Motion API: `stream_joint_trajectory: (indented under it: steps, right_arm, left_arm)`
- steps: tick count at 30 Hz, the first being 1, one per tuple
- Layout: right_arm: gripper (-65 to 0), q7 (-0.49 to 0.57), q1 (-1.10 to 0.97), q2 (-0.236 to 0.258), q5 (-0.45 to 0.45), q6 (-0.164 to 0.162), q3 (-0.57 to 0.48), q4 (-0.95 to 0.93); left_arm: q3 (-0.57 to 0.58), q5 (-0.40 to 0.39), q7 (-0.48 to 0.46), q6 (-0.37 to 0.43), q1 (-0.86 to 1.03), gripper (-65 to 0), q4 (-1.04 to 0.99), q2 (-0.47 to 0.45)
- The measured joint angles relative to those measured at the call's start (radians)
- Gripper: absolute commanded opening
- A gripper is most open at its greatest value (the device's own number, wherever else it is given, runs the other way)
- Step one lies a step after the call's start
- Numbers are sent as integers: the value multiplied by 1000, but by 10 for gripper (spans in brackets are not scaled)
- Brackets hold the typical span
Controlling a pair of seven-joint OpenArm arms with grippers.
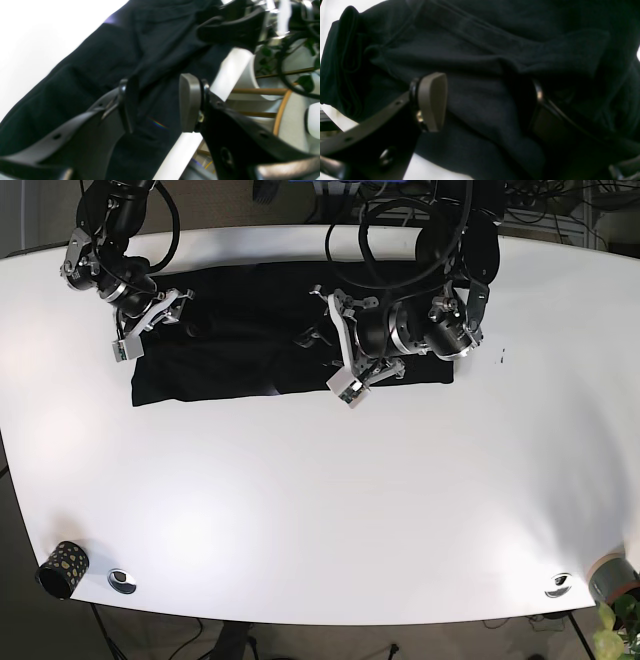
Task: Fold the T-shirt properly
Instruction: 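Lift the strip end with the left gripper and fold it toward the right gripper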
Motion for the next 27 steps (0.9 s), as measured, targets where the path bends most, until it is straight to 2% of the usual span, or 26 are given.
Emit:
stream_joint_trajectory:
  steps: [4,8,11,15,17,18,19,20,21,22,23,24,27]
  right_arm:
    - [-227,-13,-1,-2,-2,-2,1,27]
    - [-225,-60,-14,-1,1,-32,1,95]
    - [-225,-73,-26,1,77,-35,6,144]
    - [-225,-74,-9,48,180,-35,12,179]
    - [-216,-83,0,61,223,-34,59,179]
    - [-185,-84,5,61,237,-34,91,179]
    - [-154,-82,13,68,245,-36,129,178]
    - [-120,-89,21,77,241,-53,153,175]
    - [-81,-101,31,81,230,-58,171,168]
    - [-63,-114,50,90,217,-83,187,148]
    - [-60,-119,63,100,206,-103,194,129]
    - [-67,-145,81,113,209,-104,203,103]
    - [-105,-132,120,151,228,-105,224,12]
  left_arm:
    - [-77,34,3,0,6,-396,0,-10]
    - [-125,54,3,0,12,-396,0,-67]
    - [-182,74,-2,0,39,-396,1,-97]
    - [-254,77,2,-13,89,-399,0,-134]
    - [-288,77,-1,-61,106,-400,0,-156]
    - [-304,78,-5,-90,115,-404,0,-164]
    - [-326,78,-5,-118,127,-418,0,-171]
    - [-346,80,-5,-144,138,-442,0,-176]
    - [-359,80,-4,-167,150,-492,0,-178]
    - [-377,78,-5,-182,164,-526,0,-180]
    - [-380,84,-5,-185,171,-562,0,-181]
    - [-381,88,-13,-188,182,-594,0,-182]
    - [-376,81,-48,-193,201,-597,0,-179]
